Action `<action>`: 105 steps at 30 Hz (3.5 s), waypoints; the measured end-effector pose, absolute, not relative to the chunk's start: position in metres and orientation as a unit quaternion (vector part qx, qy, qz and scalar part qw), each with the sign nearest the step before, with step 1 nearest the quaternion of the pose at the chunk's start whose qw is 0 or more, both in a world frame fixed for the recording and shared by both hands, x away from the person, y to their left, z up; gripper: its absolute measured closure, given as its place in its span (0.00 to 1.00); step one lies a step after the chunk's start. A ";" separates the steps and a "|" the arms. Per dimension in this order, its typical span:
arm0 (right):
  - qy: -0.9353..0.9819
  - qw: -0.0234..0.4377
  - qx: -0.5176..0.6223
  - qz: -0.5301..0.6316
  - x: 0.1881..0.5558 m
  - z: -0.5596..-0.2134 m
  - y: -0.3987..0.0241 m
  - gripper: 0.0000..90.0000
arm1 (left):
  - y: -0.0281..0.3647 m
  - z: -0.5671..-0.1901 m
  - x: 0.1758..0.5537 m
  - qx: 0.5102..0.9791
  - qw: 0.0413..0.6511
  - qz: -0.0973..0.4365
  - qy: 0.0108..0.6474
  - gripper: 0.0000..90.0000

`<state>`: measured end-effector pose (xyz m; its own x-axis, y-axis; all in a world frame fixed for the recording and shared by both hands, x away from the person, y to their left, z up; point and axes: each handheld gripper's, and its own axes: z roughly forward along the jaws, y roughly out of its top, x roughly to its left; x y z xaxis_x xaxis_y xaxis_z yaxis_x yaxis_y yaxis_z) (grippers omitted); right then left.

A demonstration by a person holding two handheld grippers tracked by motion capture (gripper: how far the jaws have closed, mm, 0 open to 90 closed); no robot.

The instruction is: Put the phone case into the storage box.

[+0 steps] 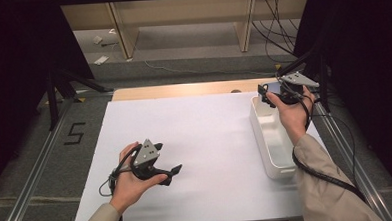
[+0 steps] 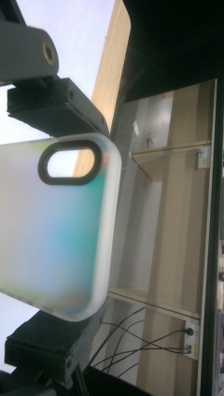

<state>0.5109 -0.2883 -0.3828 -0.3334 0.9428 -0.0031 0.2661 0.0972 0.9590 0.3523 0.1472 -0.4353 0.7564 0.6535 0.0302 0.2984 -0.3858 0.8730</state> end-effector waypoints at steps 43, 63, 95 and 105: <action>0.659 0.347 0.466 0.478 0.524 -0.390 -0.288 0.20 | 0.147 -0.435 0.352 0.811 0.470 0.189 0.292 0.06; 0.668 0.344 0.468 0.466 0.529 -0.398 -0.284 0.20 | 0.147 -0.435 0.352 0.810 0.471 0.189 0.293 0.06; 0.682 0.340 0.466 0.449 0.532 -0.408 -0.280 0.20 | 0.147 -0.436 0.352 0.810 0.472 0.188 0.293 0.06; 0.684 0.339 0.466 0.446 0.533 -0.411 -0.279 0.20 | 0.147 -0.436 0.352 0.810 0.472 0.188 0.292 0.06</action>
<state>0.5331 -0.2790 -0.4105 -0.3345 0.9411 -0.0485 0.3354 0.1670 0.9272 0.3520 0.1468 -0.4358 0.7581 0.6515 0.0291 0.2965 -0.3841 0.8744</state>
